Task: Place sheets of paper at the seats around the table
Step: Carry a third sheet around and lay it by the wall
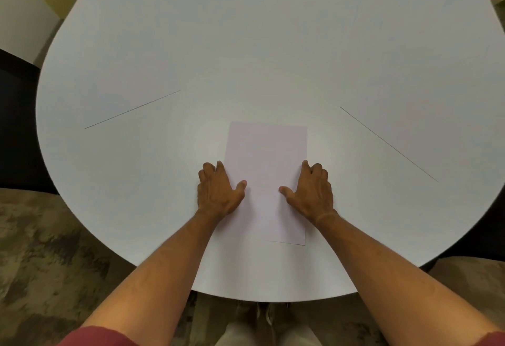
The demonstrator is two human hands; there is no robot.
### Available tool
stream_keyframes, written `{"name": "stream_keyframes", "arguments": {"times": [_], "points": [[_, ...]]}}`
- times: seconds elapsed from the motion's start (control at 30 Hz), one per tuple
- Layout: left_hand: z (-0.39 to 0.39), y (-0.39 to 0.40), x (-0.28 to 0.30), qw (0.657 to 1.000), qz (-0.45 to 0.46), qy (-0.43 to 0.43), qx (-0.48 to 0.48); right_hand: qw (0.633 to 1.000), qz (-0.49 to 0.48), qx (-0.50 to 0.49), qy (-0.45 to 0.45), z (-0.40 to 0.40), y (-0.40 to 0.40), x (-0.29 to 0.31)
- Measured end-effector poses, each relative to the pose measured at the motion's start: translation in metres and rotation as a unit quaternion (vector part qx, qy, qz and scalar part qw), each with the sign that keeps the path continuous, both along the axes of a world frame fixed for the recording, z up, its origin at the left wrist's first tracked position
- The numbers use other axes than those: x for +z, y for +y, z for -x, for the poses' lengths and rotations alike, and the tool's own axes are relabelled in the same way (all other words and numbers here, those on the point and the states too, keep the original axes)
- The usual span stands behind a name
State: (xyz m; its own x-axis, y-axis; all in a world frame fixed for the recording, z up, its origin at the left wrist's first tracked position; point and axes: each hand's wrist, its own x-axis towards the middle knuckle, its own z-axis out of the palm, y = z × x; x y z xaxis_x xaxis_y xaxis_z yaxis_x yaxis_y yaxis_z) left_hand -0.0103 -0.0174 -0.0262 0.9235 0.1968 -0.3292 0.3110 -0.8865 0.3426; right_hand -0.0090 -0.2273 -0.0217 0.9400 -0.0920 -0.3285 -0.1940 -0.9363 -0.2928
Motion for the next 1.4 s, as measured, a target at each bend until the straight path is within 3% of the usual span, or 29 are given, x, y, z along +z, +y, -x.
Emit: {"name": "stream_keyframes", "arguments": {"times": [0.53,0.67,0.87,1.13,1.4], "points": [[-0.011,0.004,-0.001,0.988,0.108,-0.052,0.097,1.000,0.003,-0.022,0.005,-0.002,0.004,-0.001],[-0.017,0.006,0.001,0.977,0.132,-0.095,0.140,1.000,0.005,-0.023,0.002,-0.001,0.004,-0.002],[-0.026,0.011,0.001,0.960,0.187,-0.095,0.187,1.000,0.004,-0.023,0.000,0.000,0.004,-0.003],[-0.027,0.013,-0.002,0.958,0.185,-0.074,0.208,1.000,-0.002,-0.024,0.002,-0.001,0.004,-0.003],[-0.024,0.008,0.002,0.976,0.109,-0.088,0.168,1.000,-0.003,-0.024,0.000,-0.001,0.004,-0.001]]}}
